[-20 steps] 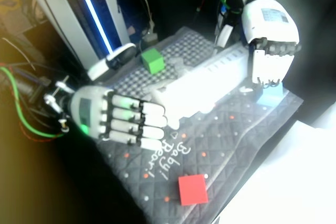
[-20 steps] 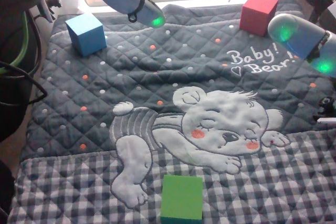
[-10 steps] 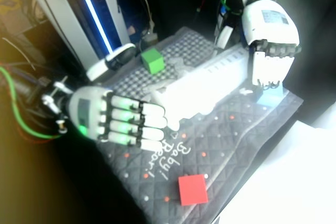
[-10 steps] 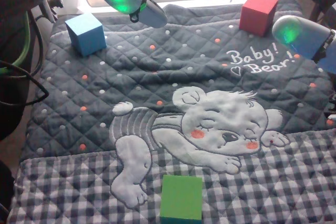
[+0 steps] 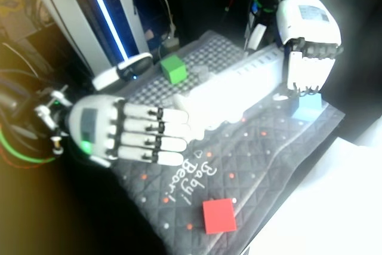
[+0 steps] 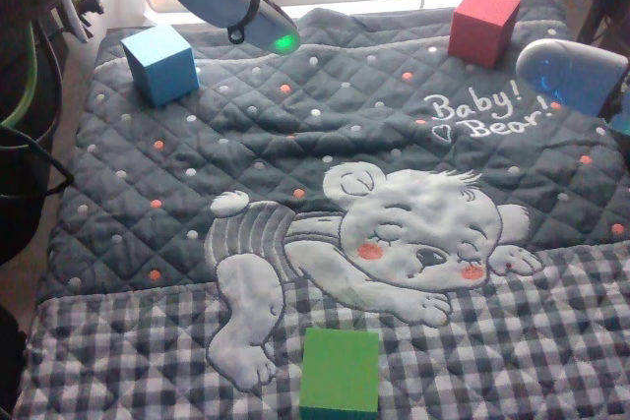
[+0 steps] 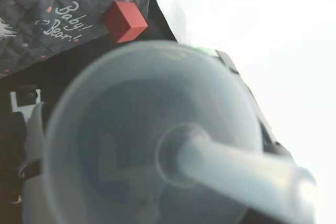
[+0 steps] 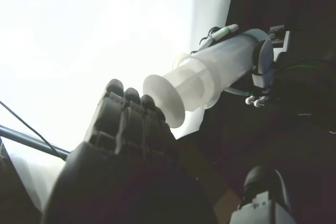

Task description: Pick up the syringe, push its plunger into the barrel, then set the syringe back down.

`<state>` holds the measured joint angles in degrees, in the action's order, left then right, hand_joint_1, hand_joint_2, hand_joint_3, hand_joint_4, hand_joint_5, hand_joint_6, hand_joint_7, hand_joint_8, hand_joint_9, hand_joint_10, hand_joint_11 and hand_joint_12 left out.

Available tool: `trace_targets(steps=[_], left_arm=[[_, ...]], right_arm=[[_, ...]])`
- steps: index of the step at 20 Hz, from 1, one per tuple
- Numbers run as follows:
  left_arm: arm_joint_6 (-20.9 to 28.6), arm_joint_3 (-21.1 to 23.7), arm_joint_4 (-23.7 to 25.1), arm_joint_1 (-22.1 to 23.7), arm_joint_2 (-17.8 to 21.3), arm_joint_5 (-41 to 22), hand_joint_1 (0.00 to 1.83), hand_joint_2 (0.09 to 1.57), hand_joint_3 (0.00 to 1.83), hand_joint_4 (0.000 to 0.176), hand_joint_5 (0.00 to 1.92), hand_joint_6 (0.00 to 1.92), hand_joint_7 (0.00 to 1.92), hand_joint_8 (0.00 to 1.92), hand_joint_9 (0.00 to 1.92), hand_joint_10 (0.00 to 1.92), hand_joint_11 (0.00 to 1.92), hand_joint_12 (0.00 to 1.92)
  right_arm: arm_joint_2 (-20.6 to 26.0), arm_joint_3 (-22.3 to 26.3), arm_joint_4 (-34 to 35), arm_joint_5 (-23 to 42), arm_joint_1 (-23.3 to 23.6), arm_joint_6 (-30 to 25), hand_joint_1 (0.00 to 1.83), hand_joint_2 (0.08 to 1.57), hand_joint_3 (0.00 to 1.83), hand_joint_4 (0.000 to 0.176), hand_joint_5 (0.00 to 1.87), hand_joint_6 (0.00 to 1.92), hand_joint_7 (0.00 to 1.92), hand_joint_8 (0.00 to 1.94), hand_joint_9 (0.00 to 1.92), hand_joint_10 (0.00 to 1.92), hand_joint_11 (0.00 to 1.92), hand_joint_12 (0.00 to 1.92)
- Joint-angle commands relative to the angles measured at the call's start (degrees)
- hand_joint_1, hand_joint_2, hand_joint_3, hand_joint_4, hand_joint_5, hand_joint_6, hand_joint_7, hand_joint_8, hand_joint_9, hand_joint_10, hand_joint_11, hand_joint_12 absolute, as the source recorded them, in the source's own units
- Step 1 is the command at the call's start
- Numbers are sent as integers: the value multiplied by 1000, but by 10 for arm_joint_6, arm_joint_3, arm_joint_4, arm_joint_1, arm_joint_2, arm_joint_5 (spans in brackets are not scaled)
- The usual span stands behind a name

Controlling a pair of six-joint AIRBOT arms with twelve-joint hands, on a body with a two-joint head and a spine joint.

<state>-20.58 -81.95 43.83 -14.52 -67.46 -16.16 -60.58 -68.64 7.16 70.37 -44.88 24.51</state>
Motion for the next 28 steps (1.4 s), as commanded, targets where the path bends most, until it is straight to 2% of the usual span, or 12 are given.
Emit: trace_targets(steps=[1, 3, 6, 10, 15, 17, 19, 21, 23, 25, 27, 28], left_arm=[[3, 4, -15, 11, 1, -60, 1326, 1162, 168, 0, 1259, 1921, 1485, 1921, 1520, 1921, 1467, 1921], [3, 6, -17, 11, 7, -59, 1407, 1121, 155, 0, 1245, 1921, 1482, 1921, 1527, 1921, 1489, 1921], [3, 8, -21, 11, 14, -59, 1371, 1154, 145, 0, 1265, 1921, 1492, 1921, 1568, 1921, 1603, 1921], [3, 8, -24, 11, 19, -58, 1342, 1199, 83, 0, 1269, 1921, 1470, 1921, 1557, 1921, 1613, 1921], [-1, 8, -24, 9, 21, -54, 1345, 1200, 78, 0, 1260, 1921, 1471, 1921, 1576, 1921, 1637, 1921], [-1, 8, -24, 9, 23, -54, 1279, 1228, 87, 0, 1261, 1921, 1458, 1921, 1554, 1921, 1601, 1921], [-1, 9, -24, 9, 23, -55, 1314, 1207, 76, 0, 1261, 1921, 1470, 1921, 1553, 1921, 1599, 1921], [-1, 9, -25, 10, 23, -56, 1267, 1217, 84, 0, 1262, 1921, 1467, 1921, 1492, 1921, 1417, 1921], [-1, 9, -25, 13, 21, -57, 1301, 1193, 89, 0, 1326, 1921, 1510, 1921, 1542, 1921, 1502, 1921], [-1, 7, -29, 15, 18, -61, 1262, 1203, 93, 0, 1380, 1921, 1543, 1921, 1597, 1921, 1605, 1921], [-1, 3, -35, 15, 14, -67, 1246, 1214, 90, 0, 1375, 1921, 1554, 1921, 1608, 1921, 1599, 1921], [-1, 3, -36, 16, 13, -67, 1331, 1192, 79, 0, 1377, 1921, 1559, 1921, 1619, 1921, 1616, 1921]], right_arm=[[4, 4, -30, 75, 10, -4, 12, 920, 0, 0, 0, 0, 0, 0, 0, 0, 0, 0], [13, 6, -28, 75, 8, -4, 3, 903, 0, 0, 0, 0, 0, 0, 0, 0, 1, 0], [28, 10, -26, 75, 5, -3, 0, 889, 0, 0, 6, 2, 10, 4, 21, 8, 43, 18], [51, 22, -22, 75, 0, 3, 0, 836, 0, 0, 10, 2, 7, 1, 17, 2, 43, 13], [60, 27, -22, 75, -2, 6, 0, 851, 0, 0, 21, 4, 22, 5, 31, 5, 67, 20], [61, 27, -22, 75, -2, 7, 0, 866, 1, 0, 28, 4, 33, 6, 35, 5, 77, 21], [61, 27, -22, 75, -3, 8, 0, 869, 3, 0, 27, 3, 31, 4, 31, 2, 78, 20], [60, 27, -22, 75, -3, 10, 0, 881, 7, 0, 31, 5, 29, 4, 28, 4, 72, 15], [60, 26, -22, 75, -3, 11, 0, 891, 9, 0, 29, 3, 28, 3, 28, 3, 68, 12], [59, 25, -22, 75, -3, 11, 0, 880, 2, 0, 29, 3, 19, 3, 19, 3, 60, 8], [48, 21, -22, 75, -1, 11, 0, 869, 0, 0, 18, 0, 16, 2, 18, 2, 67, 10], [43, 20, -22, 75, 0, 11, 0, 852, 0, 0, 14, 0, 19, 3, 25, 5, 69, 11]])
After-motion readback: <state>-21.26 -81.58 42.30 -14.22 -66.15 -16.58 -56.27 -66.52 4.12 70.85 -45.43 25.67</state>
